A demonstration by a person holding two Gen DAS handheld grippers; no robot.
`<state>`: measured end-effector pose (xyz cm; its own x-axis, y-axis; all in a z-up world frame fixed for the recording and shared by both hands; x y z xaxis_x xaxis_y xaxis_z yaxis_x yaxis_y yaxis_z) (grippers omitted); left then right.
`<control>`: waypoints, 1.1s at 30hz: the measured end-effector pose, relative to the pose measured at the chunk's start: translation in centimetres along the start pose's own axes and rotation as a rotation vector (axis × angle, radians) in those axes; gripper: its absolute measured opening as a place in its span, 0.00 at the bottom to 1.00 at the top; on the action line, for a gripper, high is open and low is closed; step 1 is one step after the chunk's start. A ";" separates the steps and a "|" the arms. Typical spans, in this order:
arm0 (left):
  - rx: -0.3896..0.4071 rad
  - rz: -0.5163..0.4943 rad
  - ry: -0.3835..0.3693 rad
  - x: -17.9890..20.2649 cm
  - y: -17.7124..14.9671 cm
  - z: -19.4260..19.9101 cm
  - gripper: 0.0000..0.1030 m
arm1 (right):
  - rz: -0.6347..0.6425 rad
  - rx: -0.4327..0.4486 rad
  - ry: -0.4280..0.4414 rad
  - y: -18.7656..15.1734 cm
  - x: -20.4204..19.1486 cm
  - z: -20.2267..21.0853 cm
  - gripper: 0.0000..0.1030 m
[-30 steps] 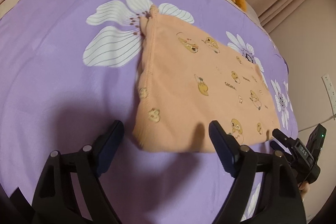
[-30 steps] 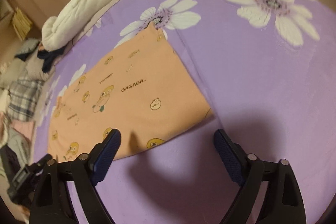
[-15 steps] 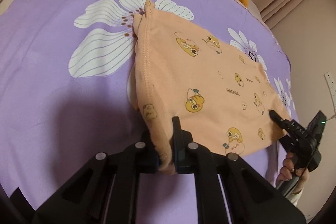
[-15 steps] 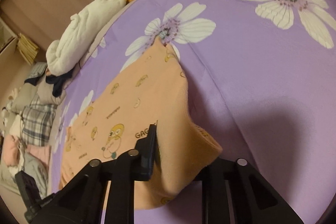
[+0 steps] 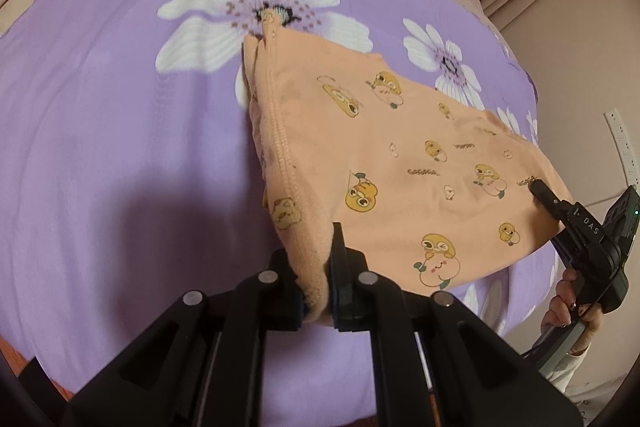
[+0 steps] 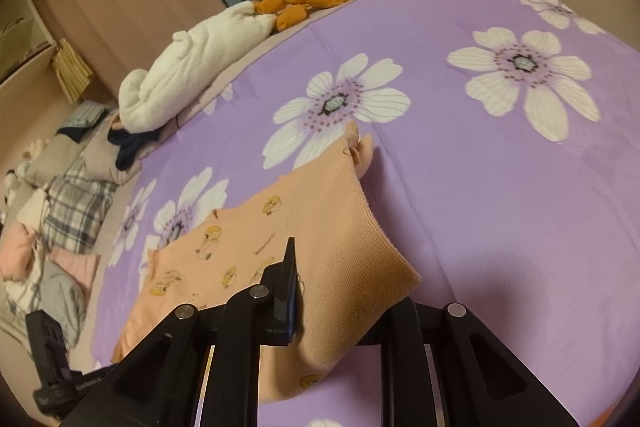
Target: Fold small clothes
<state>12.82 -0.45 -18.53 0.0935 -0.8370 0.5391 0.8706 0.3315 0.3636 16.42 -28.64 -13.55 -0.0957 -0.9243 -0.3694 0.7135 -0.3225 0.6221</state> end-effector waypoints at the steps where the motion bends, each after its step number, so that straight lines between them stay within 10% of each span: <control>1: -0.005 0.000 0.003 0.0 -0.4 -0.1 0.09 | 0.000 -0.002 -0.014 -0.2 0.2 0.1 0.18; 14: 0.015 0.005 0.052 -0.4 -1.0 0.8 0.29 | 0.056 -0.032 -0.175 -1.2 0.0 -1.2 0.18; 33: 0.100 0.012 0.146 -2.8 -0.4 4.9 0.46 | 0.344 0.039 0.006 -0.8 -12.1 1.0 0.18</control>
<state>9.87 3.91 -16.50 0.1790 -0.8845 0.4308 0.8173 0.3774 0.4354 16.33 -17.40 -8.92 0.1499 -0.9791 -0.1373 0.6760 0.0002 0.7369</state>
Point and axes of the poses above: each gripper's, at about its wrist camera, not at the fingertips, and z roughly against the way its jaws point, x to its right, y to its top, the point moved 5 cm from there along -z, roughly the way its jaws point, and after that the axes turned 7 degrees about -y, right-handed, at the moved point
